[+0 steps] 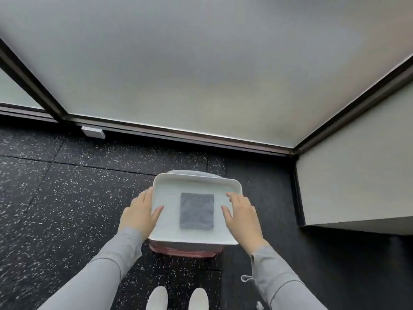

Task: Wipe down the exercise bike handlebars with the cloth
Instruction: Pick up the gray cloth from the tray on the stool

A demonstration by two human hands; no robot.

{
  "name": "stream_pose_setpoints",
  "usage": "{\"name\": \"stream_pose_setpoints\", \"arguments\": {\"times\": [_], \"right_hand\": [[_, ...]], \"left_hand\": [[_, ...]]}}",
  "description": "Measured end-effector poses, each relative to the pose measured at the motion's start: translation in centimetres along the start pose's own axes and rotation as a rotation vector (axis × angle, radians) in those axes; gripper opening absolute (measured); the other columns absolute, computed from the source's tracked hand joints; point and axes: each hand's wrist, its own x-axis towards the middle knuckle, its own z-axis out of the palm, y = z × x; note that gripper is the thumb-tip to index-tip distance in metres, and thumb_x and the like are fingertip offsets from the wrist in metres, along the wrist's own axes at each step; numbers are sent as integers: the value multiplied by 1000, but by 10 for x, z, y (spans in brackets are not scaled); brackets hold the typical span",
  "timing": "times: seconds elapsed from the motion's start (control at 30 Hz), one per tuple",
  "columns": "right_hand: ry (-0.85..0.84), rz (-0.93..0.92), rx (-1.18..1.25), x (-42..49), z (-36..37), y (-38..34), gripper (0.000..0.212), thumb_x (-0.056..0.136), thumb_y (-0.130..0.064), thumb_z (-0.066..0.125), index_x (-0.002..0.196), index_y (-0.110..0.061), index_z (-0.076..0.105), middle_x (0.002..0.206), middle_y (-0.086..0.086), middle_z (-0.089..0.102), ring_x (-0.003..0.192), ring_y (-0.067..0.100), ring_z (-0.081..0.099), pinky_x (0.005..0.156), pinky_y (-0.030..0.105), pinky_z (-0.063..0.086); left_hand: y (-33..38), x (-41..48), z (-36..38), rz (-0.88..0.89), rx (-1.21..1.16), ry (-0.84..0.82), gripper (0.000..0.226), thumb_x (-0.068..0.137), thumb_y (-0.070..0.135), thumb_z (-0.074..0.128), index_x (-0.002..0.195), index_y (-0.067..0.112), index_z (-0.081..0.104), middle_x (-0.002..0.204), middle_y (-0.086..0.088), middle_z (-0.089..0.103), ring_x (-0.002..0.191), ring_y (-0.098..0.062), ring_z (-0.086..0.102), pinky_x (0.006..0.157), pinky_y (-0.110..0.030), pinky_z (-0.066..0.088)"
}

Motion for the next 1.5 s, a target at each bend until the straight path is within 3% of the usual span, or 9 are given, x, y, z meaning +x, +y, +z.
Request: {"name": "stream_pose_setpoints", "arguments": {"times": [0.17, 0.37, 0.57, 0.8, 0.9, 1.07, 1.17, 1.37, 1.5], "right_hand": [[-64, 116, 115, 4, 83, 23, 40, 96, -28, 46, 134, -15, 43, 127, 2, 54, 120, 18, 45, 100, 33, 37], [-33, 221, 212, 28, 143, 36, 41, 96, -25, 48, 132, -6, 43, 127, 9, 52, 121, 23, 43, 102, 38, 38], [33, 364, 340, 51, 168, 36, 40, 92, -29, 55, 122, -4, 49, 120, 11, 53, 113, 25, 48, 98, 40, 41], [73, 496, 436, 70, 179, 16, 34, 86, -25, 64, 110, -4, 53, 113, 12, 55, 107, 28, 50, 86, 32, 37], [92, 454, 408, 69, 174, 14, 23, 86, -21, 61, 103, -7, 53, 102, 7, 49, 98, 25, 46, 84, 34, 36], [180, 355, 575, 56, 150, 4, 11, 85, -13, 61, 88, -12, 51, 72, -7, 51, 69, 17, 49, 60, 23, 34], [233, 310, 612, 45, 124, -9, 9, 83, -11, 63, 84, -13, 54, 70, -10, 52, 63, 8, 49, 52, 14, 35], [321, 240, 720, 4, 41, -37, 13, 82, -12, 67, 84, -14, 55, 78, -6, 57, 73, 3, 53, 58, 0, 37], [372, 158, 766, -36, -19, -58, 22, 79, -16, 72, 76, -27, 53, 78, -8, 60, 74, -1, 56, 64, 3, 42]], "left_hand": [[-28, 17, 73, -77, -76, -27, 72, 94, 46, 38, 148, 11, 8, 152, -7, 27, 132, -26, 37, 98, -42, 43], [-39, 39, 128, -72, -235, 106, 72, 93, 35, 47, 146, 3, 11, 140, -15, 29, 125, -30, 34, 104, -43, 37], [-46, 41, 149, -18, -242, 232, 73, 91, 29, 53, 145, 2, 12, 136, -19, 30, 120, -32, 31, 105, -46, 34], [-49, 40, 143, 5, -292, 215, 71, 92, 29, 51, 146, 4, 12, 135, -16, 30, 122, -29, 31, 106, -44, 34], [-50, 39, 138, 12, -311, 187, 71, 92, 29, 52, 146, 4, 12, 135, -15, 30, 124, -29, 32, 107, -42, 34], [-50, 38, 121, -23, -311, 44, 73, 94, 34, 48, 148, 7, 6, 144, -12, 25, 131, -28, 29, 107, -42, 33], [-44, 34, 98, -69, -245, -39, 75, 93, 36, 47, 148, 7, 4, 149, -13, 21, 135, -31, 25, 107, -47, 31], [1, 3, 36, 38, -452, 10, 56, 96, 33, 45, 144, 11, 25, 146, -9, 32, 133, -24, 31, 112, -41, 29], [42, -22, -8, 51, -749, -115, 47, 96, 39, 41, 136, 13, 42, 138, -2, 48, 117, -9, 44, 102, -26, 33]]}}
